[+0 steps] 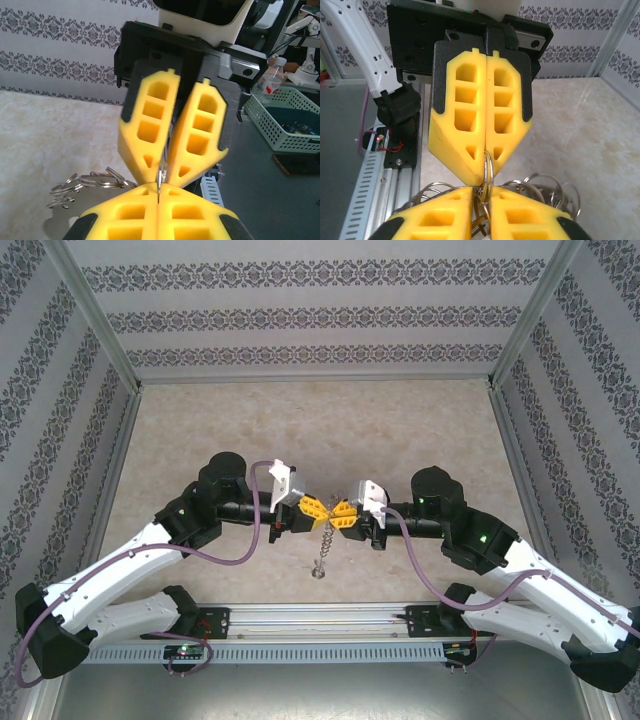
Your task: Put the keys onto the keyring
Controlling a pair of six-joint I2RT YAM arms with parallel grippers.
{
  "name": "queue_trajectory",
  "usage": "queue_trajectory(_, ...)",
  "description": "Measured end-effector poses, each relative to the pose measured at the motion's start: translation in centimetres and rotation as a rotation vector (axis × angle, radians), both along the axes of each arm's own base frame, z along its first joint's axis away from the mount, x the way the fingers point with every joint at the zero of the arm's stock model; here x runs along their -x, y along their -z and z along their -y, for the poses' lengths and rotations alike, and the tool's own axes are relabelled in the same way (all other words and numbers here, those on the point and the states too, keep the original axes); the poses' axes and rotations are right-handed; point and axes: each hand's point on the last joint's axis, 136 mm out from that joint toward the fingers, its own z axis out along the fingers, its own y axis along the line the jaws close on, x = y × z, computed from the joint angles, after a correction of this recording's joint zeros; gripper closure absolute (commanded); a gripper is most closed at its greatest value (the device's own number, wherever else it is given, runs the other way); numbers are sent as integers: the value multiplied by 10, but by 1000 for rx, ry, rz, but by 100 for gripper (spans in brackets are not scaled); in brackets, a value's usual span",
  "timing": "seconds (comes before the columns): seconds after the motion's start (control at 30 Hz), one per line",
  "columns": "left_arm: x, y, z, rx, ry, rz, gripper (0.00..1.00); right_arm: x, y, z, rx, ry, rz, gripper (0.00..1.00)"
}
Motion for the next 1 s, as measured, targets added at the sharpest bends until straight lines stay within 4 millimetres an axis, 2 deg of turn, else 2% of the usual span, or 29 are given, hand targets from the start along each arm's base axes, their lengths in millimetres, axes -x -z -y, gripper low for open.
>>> queue_trajectory(0.13, 1, -1, 0, 10, 5, 3, 100, 1, -2, 0, -8, -1, -5, 100)
queue_trajectory(0.3, 1, -2, 0, 14, 6, 5, 99, 1, -3, 0, -13, -3, -1, 100)
queue_trajectory(0.4, -1, 0, -2, -17, -13, 16, 73, -1, -2, 1, -6, 8, -1, 100)
queue_trajectory(0.63, -10, -10, -8, -161, -94, 120, 71, -14, 28, 2, 123, 67, -45, 100)
queue_trajectory(0.8, -11, 12, -5, -265, -91, 132, 70, -16, 40, 1, 175, 61, -65, 100)
queue_trajectory(1.0, -16, 37, -4, -352, -88, 114, 66, -14, 35, 0, 167, 51, -61, 100)
